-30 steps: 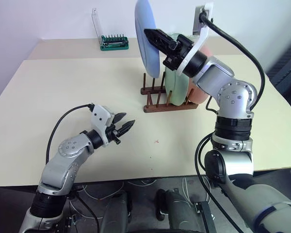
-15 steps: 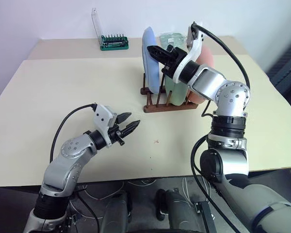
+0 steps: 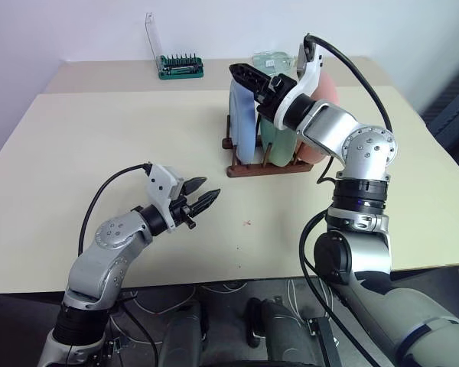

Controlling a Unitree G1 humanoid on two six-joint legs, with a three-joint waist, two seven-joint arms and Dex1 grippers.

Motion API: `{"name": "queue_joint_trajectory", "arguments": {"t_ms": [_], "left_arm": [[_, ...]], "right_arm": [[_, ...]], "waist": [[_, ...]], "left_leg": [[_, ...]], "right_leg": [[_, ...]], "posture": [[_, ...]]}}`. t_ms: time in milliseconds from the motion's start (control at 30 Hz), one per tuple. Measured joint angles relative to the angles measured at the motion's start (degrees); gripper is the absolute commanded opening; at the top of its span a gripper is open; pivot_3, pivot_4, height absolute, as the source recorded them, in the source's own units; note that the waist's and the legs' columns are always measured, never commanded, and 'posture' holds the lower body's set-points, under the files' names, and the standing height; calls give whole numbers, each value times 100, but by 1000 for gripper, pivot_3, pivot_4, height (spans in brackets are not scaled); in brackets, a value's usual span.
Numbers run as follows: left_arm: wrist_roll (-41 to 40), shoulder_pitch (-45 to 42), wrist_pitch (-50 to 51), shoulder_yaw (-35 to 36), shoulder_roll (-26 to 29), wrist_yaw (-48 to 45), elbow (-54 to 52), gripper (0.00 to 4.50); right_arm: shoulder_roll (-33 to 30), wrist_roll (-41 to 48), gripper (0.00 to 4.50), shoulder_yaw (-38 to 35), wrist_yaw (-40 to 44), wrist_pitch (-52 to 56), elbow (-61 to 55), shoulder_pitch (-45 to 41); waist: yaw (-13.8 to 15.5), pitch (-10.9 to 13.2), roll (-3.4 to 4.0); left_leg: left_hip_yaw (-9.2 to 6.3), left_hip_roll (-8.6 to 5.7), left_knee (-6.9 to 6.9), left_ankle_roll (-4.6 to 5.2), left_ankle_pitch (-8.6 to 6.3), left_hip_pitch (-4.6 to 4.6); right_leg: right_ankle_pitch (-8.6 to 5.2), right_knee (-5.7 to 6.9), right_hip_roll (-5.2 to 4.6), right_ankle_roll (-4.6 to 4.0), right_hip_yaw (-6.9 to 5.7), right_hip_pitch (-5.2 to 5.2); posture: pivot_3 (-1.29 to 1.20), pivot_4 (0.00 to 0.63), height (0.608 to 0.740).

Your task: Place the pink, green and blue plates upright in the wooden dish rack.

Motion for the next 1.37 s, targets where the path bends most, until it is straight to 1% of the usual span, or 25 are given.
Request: {"name": "queue_joint_trajectory", "arguments": {"t_ms": [233,367,467,500,567,667,700,733,767,833,933,1067,1233,1367], "left_arm": [[-2,0,24,0,-4,-17,0,2274],[-3,-2,29,-2,-14,-33,0,2274],[-2,-12,28,-6,-30,-44,3,2274],[0,-11,28,-5,-31,-47,6,2274],[3,-25,26,-11,-60,-51,14,2274],[54,-47,-41,-4,-98,-39,42,2274],[85,-53,-114,13,-101,-18,84,2274],[175,-50,-236,49,-95,16,168,2274],[250,-30,-343,132,-70,64,289,2274],[387,-30,-450,289,5,142,555,2274],[546,-25,-671,342,70,129,844,2274],[687,17,-867,532,255,115,1221,2274],[795,66,-989,562,267,74,1397,2274],[813,189,-995,545,229,107,1399,2274]], "right_arm": [[-718,-696,4470,704,809,-350,-302,0],[-1469,-1303,4470,1335,1552,-611,-572,18],[-1922,-1513,4470,1427,2059,-795,-777,131],[-2017,-1563,4470,1428,2196,-870,-827,185],[-2411,-1642,4470,1407,2733,-1206,-951,405],[-3257,-1809,4470,1184,3664,-1873,-1162,966],[-3615,-1843,4470,1019,3975,-2043,-1220,1261],[-4080,-1850,4470,713,4366,-2209,-1317,1782],[-4365,-1850,4470,443,4642,-2286,-1309,2217],[-4581,-1841,4470,101,4993,-2372,-1298,2826],[-4680,-2003,4470,-30,5285,-2654,-1316,3627],[-4597,-2709,4470,271,5248,-3287,-1201,4540],[-3957,-3280,4470,720,4800,-3831,-1097,4724],[-3799,-3440,4470,837,4630,-3991,-1071,4768]], "waist": [[4,2,2],[13,2,3],[35,2,3],[38,2,3],[51,2,4],[78,3,5],[109,3,5],[169,3,4],[186,2,4],[160,2,13],[138,1,15],[151,0,17],[157,0,20],[205,1,21]], "left_leg": [[-1,0,-3,0,0,-2],[0,0,-4,0,0,-3],[-1,-1,-4,0,-1,-3],[-1,-1,-4,0,-1,-3],[-1,-1,-4,0,-1,-5],[-10,-1,-7,3,-3,-10],[-9,-3,-10,8,-6,-11],[-5,-3,-11,18,-13,-10],[0,-3,-12,24,-17,-8],[21,0,-13,27,-19,-5],[17,6,-12,27,-19,3],[15,10,-10,23,-21,3],[20,9,-11,24,-20,-1],[22,6,-9,24,-20,-1]], "right_leg": [[-8,-5,0,12,0,-2],[-10,-8,0,12,0,-3],[-10,-11,0,12,-1,-1],[-11,-13,0,11,-1,-1],[-11,-20,0,11,-2,1],[-19,-50,2,-2,-10,15],[-19,-62,1,-2,-11,19],[-19,-73,0,0,-10,24],[-19,-77,-1,1,-9,26],[-7,-76,-2,17,3,14],[-8,-73,3,0,1,17],[-7,-75,-1,-8,-3,12],[-6,-77,-1,-7,-3,9],[-4,-77,-4,-6,-3,12]], "posture": [[0,150,730],[0,150,730],[0,150,730],[0,150,730],[0,150,730],[0,150,730],[0,150,730],[0,150,730],[0,150,730],[0,150,730],[0,150,730],[0,150,730],[0,150,730],[0,150,730]]}}
